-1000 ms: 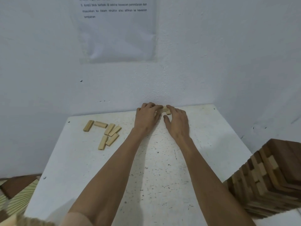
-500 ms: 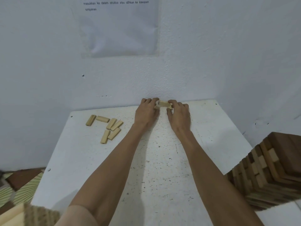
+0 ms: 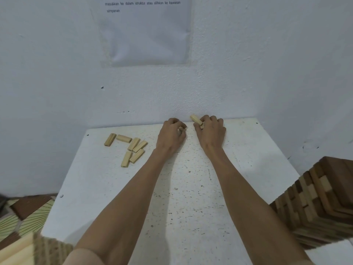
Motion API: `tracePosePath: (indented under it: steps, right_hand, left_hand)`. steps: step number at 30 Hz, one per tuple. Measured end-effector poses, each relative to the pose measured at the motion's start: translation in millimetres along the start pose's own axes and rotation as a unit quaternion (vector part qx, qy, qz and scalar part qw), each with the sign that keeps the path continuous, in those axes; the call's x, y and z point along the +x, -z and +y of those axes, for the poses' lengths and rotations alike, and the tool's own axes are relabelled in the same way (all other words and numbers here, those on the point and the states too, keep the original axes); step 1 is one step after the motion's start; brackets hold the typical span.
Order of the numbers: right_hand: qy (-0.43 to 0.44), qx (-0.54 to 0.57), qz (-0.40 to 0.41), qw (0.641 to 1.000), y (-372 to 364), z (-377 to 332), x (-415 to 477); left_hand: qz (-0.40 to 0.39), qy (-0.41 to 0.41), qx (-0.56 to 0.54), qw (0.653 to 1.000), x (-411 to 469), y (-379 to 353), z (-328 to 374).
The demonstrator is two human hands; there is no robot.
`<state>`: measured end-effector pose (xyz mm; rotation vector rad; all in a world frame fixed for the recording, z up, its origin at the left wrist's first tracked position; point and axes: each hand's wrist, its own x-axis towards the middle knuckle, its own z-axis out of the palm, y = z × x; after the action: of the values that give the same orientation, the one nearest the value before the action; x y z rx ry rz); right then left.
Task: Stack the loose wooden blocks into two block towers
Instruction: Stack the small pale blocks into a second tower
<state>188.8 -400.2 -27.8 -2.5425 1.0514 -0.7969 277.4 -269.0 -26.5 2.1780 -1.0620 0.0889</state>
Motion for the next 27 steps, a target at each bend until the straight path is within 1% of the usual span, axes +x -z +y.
tracePosePath:
  steps: [3,6,9,11,13,17,20,27]
  right_hand:
    - [-0.016,0.027,0.013,0.999,-0.4,-0.6,-2.9]
    - [-0.033,0.086,0.020,0.996,1.9,0.9,-6.8]
    - [-0.058,0.139,0.048,0.987,6.0,1.6,-10.8]
    - [-0.078,0.144,0.064,0.984,7.1,0.7,-13.2]
    - [-0.093,0.134,0.060,0.985,6.8,-0.1,-13.5]
    - [-0.075,0.103,0.021,0.992,5.3,-0.6,-12.7]
    - [-0.054,0.090,0.017,0.994,5.4,0.2,-11.7]
    - [-0.031,0.119,0.014,0.992,12.5,-0.5,-23.2]
  left_hand:
    - [-0.002,0.004,-0.010,1.000,-0.9,3.3,-0.1]
    - [0.000,0.003,-0.015,1.000,-2.2,4.5,-1.2]
    - [0.001,0.003,-0.018,1.000,-3.8,3.7,-0.5]
    - [0.003,0.005,-0.025,1.000,-3.9,3.0,-1.0]
    - [0.004,0.011,-0.038,0.999,-4.2,2.8,-1.1]
    - [0.013,0.011,-0.042,0.999,-5.6,2.6,-1.8]
    - [0.031,0.007,-0.056,0.998,-6.1,2.6,-1.5]
    - [0.020,0.027,-0.063,0.997,-13.2,9.1,6.0]
